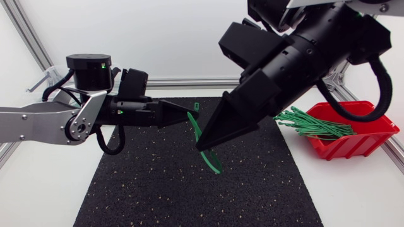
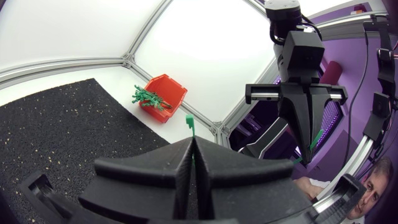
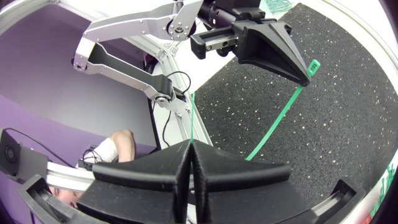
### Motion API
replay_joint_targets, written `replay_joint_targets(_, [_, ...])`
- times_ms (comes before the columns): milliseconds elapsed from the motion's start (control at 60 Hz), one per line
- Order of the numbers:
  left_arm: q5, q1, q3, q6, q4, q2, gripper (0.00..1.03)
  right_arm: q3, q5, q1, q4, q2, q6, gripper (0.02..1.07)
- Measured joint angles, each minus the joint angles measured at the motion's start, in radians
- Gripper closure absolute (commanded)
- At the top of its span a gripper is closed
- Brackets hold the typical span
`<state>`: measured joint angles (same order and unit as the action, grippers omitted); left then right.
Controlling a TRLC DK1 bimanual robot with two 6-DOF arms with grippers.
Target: Take a green cable tie from the red box, thread the tail through the head to close it, then place it in the transparent bin on the left.
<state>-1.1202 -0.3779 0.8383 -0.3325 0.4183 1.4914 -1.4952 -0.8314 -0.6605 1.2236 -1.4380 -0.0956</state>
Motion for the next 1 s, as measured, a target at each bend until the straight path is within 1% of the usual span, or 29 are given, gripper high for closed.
replay_joint_targets(100, [0.001,-0.005,-0.008,-0.010,0.006,-0.026,1.00,0.000,-0.003,-0.005,0.000,0.002,0.093,1.02])
replay_joint_targets(250, [0.005,-0.005,-0.028,-0.027,0.019,-0.079,1.00,0.000,-0.043,-0.020,0.007,0.000,0.240,1.02])
replay_joint_targets(400, [0.027,-0.010,-0.041,-0.043,0.042,-0.107,1.00,-0.002,-0.093,-0.018,0.011,-0.017,0.349,1.02])
replay_joint_targets(450, [0.031,-0.015,-0.044,-0.053,0.061,-0.107,1.00,-0.002,-0.124,-0.014,0.012,-0.024,0.385,1.02])
replay_joint_targets(550, [0.047,-0.019,-0.060,-0.077,0.101,-0.113,1.00,-0.002,-0.193,0.006,0.021,-0.042,0.427,1.02])
replay_joint_targets(683, [0.060,-0.020,-0.080,-0.098,0.121,-0.130,1.00,-0.005,-0.240,0.033,0.031,-0.071,0.471,1.02])
replay_joint_targets(817, [0.082,-0.023,-0.098,-0.145,0.183,-0.151,1.00,-0.019,-0.269,0.048,0.031,-0.093,0.501,1.02])
replay_joint_targets(1000, [0.110,-0.025,-0.114,-0.192,0.224,-0.177,1.00,-0.023,-0.299,0.071,0.020,-0.094,0.596,1.02])
